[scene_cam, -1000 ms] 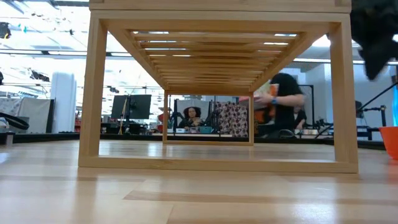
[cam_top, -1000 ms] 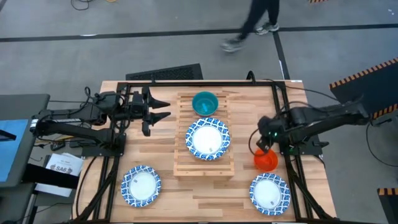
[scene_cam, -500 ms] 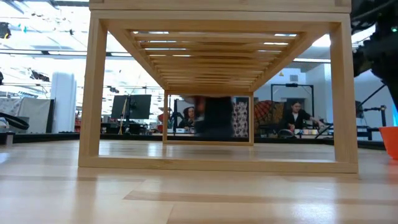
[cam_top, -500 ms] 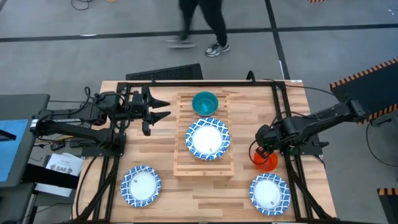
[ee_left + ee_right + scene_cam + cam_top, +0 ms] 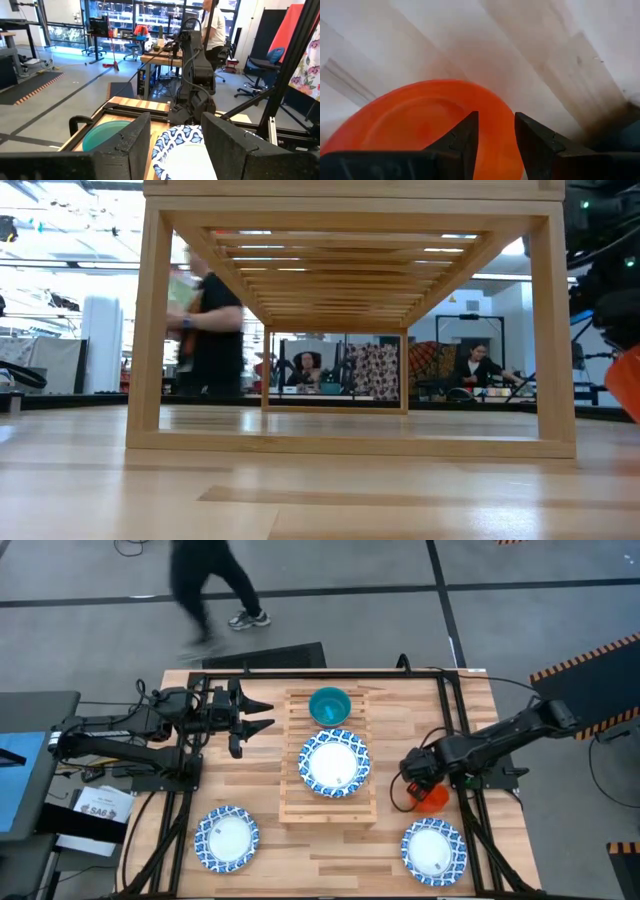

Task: Place and stack bowls onto a shelf
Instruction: Stack the orange bowl on top of the blue bowl on the shelf

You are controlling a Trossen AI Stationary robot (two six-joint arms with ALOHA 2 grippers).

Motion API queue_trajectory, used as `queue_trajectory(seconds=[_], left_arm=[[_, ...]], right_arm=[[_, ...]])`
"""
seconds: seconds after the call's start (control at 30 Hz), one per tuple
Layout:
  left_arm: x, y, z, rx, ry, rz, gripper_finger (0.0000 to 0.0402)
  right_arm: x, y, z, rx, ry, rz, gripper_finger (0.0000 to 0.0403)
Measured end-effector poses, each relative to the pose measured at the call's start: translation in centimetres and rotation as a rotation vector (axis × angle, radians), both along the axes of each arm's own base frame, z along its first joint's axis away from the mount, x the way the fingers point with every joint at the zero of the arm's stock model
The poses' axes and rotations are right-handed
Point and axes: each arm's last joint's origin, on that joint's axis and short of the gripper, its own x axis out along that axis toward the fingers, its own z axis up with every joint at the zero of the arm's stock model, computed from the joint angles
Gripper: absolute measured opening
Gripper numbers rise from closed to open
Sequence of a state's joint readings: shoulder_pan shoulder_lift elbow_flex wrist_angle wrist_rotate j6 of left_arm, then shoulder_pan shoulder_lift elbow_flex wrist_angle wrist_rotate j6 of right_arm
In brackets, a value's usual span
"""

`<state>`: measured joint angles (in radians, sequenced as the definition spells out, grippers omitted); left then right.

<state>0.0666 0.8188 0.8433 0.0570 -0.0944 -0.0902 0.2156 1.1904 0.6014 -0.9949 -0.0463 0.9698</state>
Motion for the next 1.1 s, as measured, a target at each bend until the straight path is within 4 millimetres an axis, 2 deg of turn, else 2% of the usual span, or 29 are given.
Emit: queue_trajectory(seconds=[0.13,0.53,1.0,1.1], left_arm=[[0.0,0.0,0.0,0.000,0.000,0.000,0.0162],[0.0,0.0,0.0,-0.001,0.000,0.001,0.0162],[0.0,0.0,-0.1,-0.001,0.005,0.001,0.0162],[0.0,0.0,-0.1,-0.002,0.005,0.001,0.0162]], right_arm=[[0.4,0.1,-0.4,0.002,0.009,0.010,0.0152],[0.5,0.1,0.9,0.014,-0.047,0.013,0.0152],[-0.1,0.0,0.9,0.002,0.019,0.057,0.0152],[0.3,0.0,1.6,0.005,0.003,0.058,0.0152]])
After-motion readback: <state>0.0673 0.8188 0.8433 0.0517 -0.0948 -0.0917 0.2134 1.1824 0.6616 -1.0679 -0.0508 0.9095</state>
